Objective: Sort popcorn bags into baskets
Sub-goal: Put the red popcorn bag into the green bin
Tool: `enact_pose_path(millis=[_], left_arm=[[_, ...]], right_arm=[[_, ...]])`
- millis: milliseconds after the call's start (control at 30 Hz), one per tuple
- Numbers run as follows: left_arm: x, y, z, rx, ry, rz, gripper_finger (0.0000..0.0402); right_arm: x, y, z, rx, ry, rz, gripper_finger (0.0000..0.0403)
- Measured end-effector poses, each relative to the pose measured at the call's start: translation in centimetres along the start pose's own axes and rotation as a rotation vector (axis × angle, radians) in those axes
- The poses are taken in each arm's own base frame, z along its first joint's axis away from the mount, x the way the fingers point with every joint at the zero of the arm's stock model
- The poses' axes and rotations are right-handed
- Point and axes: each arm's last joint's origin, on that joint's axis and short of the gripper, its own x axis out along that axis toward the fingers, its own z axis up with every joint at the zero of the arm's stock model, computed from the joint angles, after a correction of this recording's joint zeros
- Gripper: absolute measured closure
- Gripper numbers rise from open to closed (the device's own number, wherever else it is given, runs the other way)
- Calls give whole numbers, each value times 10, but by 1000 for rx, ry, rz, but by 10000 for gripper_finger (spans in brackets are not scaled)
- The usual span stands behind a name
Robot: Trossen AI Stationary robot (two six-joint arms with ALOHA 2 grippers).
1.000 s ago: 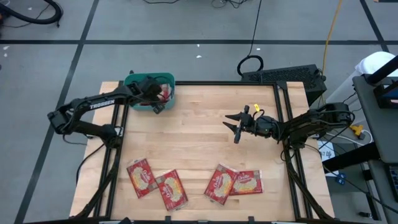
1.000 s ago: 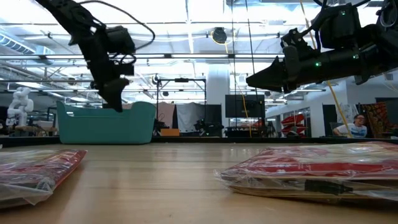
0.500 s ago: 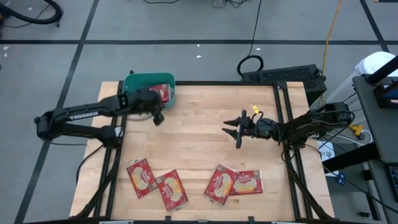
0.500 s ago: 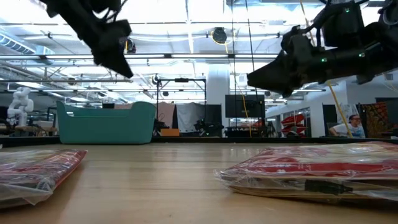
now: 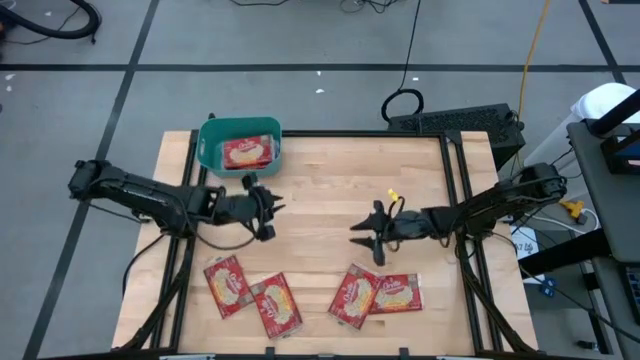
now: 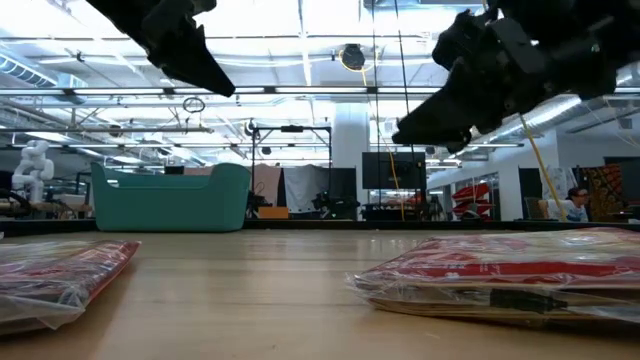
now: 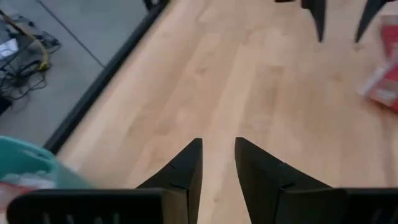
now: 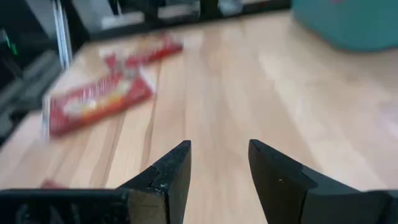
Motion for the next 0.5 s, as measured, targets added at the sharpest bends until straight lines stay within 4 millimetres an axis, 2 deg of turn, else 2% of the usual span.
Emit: enact_pose_path(millis=[300,500], left_arm=[[19,-47,-5,49,-43,-93,303],[36,-64,-11,36,-50,-104,303]], right_arm=[[-1,18,-6,10,139,107,241],[3,22,-16,120,211,130,195]])
